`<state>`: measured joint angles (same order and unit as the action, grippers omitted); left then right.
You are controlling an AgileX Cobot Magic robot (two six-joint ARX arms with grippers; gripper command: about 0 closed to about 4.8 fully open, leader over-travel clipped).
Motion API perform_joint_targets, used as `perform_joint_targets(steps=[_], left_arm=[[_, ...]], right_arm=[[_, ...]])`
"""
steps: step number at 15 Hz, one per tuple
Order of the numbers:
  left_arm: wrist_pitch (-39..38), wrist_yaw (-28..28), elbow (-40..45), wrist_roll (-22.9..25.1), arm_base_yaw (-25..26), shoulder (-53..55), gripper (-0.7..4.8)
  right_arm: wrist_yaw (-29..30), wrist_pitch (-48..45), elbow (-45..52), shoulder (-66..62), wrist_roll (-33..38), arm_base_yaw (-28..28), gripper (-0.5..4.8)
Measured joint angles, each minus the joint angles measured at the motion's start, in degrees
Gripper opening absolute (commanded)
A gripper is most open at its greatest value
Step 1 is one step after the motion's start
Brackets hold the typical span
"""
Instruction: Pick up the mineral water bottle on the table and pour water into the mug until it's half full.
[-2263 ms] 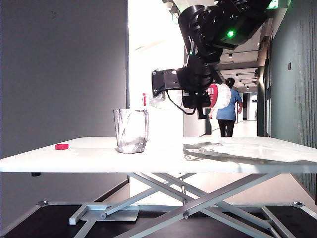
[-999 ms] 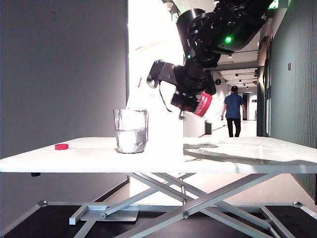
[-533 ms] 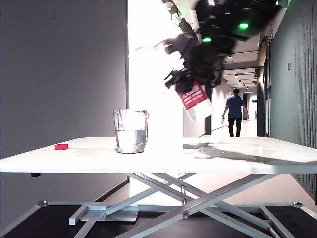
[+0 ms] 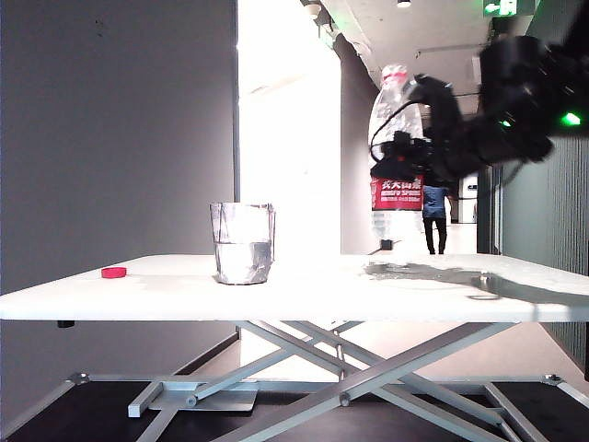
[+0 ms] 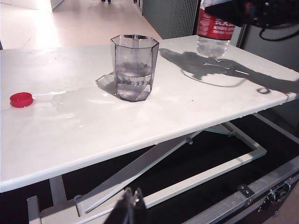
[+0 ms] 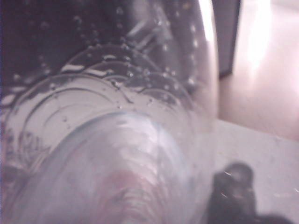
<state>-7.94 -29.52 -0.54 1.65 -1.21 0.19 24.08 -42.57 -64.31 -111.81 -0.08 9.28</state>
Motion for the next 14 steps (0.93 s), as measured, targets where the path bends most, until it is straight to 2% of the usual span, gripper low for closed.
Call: perform_joint_targets(steps=[7, 14], left_arm=[[0.00, 0.00, 0.00, 0.00, 0.00, 0.00, -0.05], [0.00, 0.00, 0.00, 0.02, 0.00, 0.00, -0.05]], right_arm=[[6.62, -5.68, 2.23, -4.31, 0.11, -0.81, 1.79], [6.67, -6.49, 2.40, -6.95, -1.51, -0.83, 1.80]])
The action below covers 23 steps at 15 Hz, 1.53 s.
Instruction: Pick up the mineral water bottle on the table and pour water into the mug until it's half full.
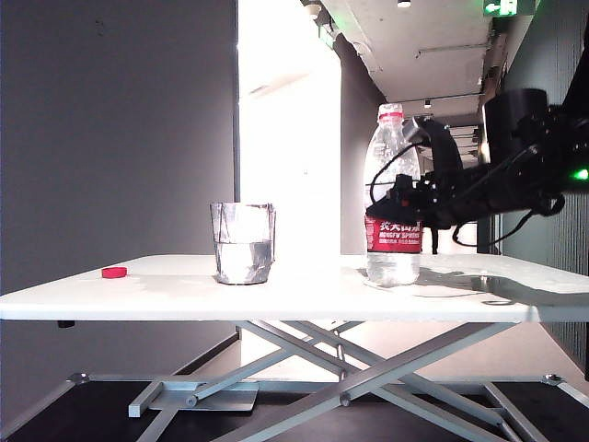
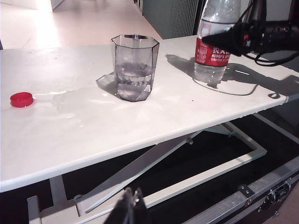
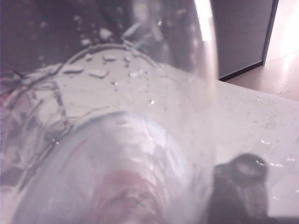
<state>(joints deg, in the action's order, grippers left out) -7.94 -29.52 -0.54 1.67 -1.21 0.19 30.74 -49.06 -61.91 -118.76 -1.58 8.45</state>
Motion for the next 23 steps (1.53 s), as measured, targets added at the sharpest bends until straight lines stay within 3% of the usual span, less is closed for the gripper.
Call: perform_joint_targets(steps=[1, 4, 5, 6, 10, 13, 20, 21, 22, 23], left_arm=[[0.00, 0.00, 0.00, -0.02, 0.00, 0.00, -0.05], [0.00, 0.00, 0.00, -0.02, 0.00, 0.00, -0.05], [0.00, 0.00, 0.00, -0.02, 0.00, 0.00, -0.05], [0.00, 0.00, 0.00, -0.02, 0.00, 0.00, -0.05], [0.00, 0.00, 0.00, -0.04, 0.02, 0.00, -0.05], [0.00, 0.00, 0.00, -0.04, 0.02, 0.00, -0.05], [0.00, -0.37, 0.00, -0.04, 0.00, 0.00, -0.05], [0.00, -0.76, 0.00, -0.04, 0.02, 0.00, -0.05], [0.00, -1.11, 0.00, -0.04, 0.02, 0.00, -0.05], [0.00, -1.11, 0.00, -0.04, 0.02, 0.00, -0.05]], right_arm=[[-0.02, -0.09, -0.02, -0.02, 0.00, 0.00, 1.90], [0.02, -0.13, -0.02, -0.02, -0.46, 0.00, 3.22], [0.17, -0.15, -0.02, -0.02, -0.57, 0.00, 3.72], [0.20, -0.15, -0.02, -0.02, -0.61, 0.02, 4.79], [1.49, 0.11, -0.04, 0.15, -0.59, 0.00, 4.79], [2.19, 5.18, 1.38, 4.35, -2.25, -0.11, 4.79], [2.08, 6.67, 20.65, 25.09, -4.46, -5.29, 4.79], [2.03, 6.67, 23.39, 28.79, -4.37, -5.86, 4.06], [1.18, 8.15, 28.55, 36.50, -4.11, -6.40, 2.63], [0.15, 9.57, 31.34, 41.48, -3.43, -6.43, 0.36]])
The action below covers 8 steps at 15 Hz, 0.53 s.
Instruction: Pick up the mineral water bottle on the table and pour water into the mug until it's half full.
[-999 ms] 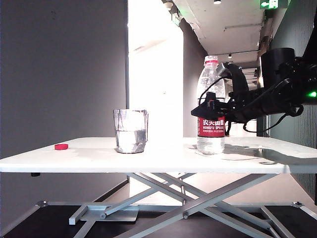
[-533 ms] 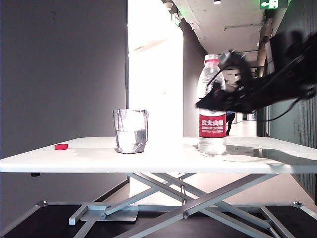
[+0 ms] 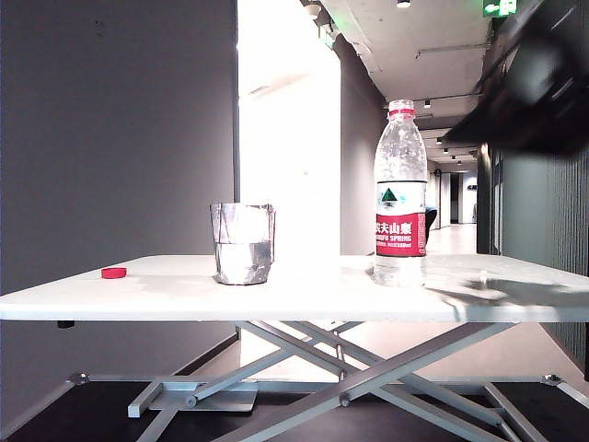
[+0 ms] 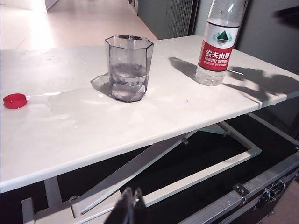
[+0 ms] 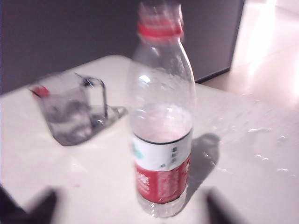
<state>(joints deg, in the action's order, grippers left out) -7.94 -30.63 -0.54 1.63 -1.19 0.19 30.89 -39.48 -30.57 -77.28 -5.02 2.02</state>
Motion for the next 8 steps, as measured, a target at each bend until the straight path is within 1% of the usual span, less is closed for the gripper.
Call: perform_joint_targets(steps=[1, 3, 4, 5, 8], left_arm=[[0.00, 0.00, 0.00, 0.00, 0.00, 0.00, -0.05], [0.00, 0.00, 0.00, 0.00, 0.00, 0.00, -0.05], [0.00, 0.00, 0.00, 0.00, 0.00, 0.00, -0.05], [0.00, 0.02, 0.00, 0.00, 0.00, 0.00, -0.05], [0.00, 0.02, 0.00, 0.00, 0.00, 0.00, -0.05]], right_arm=[[-1.46, 0.61, 3.10, 7.08, 0.20, 0.00, -0.07], [-4.87, 2.78, 7.56, 18.86, 0.33, -0.04, -0.08], [-8.20, 6.38, 8.37, 25.03, 0.63, 0.04, -0.09], [-11.96, 12.57, 10.16, 32.41, 0.61, -0.17, -0.09], [-14.40, 18.10, 14.29, 42.03, 0.68, -0.15, -0.09]])
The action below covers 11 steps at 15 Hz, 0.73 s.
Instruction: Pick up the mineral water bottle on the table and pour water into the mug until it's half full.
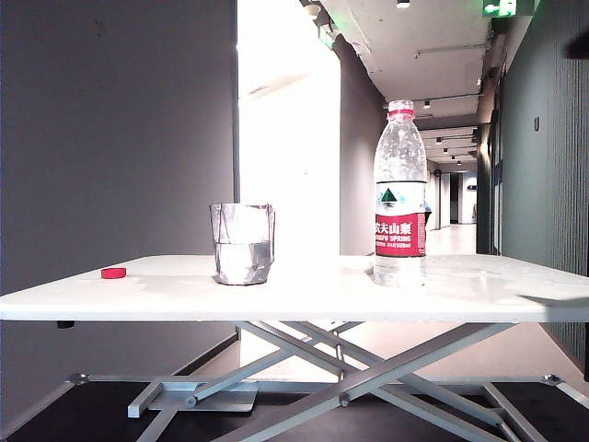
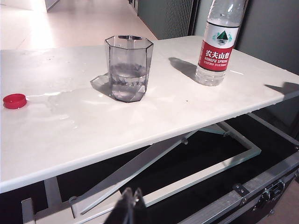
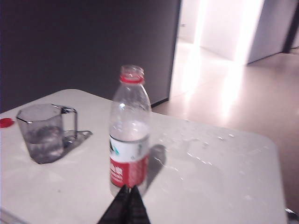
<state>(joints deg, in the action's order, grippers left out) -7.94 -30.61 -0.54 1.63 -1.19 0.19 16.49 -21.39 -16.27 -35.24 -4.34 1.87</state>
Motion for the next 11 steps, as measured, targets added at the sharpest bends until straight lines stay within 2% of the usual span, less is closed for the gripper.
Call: perform_joint_targets(steps=[5, 7, 11], left_arm=[[0.63, 0.04, 0.00, 1.18, 0.00, 0.00, -0.05], [1.27, 0.55, 0.00, 1.42, 0.00, 0.00, -0.05], [1.99, 1.33, 0.02, 2.67, 0.00, 0.00, -0.05]], right_arm=[[-4.66, 1.92, 10.34, 14.84, 3.58, -0.02, -0.09], [-9.40, 6.45, 14.53, 23.37, 4.22, -0.02, -0.09], [-10.38, 15.12, 15.85, 33.18, 4.52, -0.09, -0.09]])
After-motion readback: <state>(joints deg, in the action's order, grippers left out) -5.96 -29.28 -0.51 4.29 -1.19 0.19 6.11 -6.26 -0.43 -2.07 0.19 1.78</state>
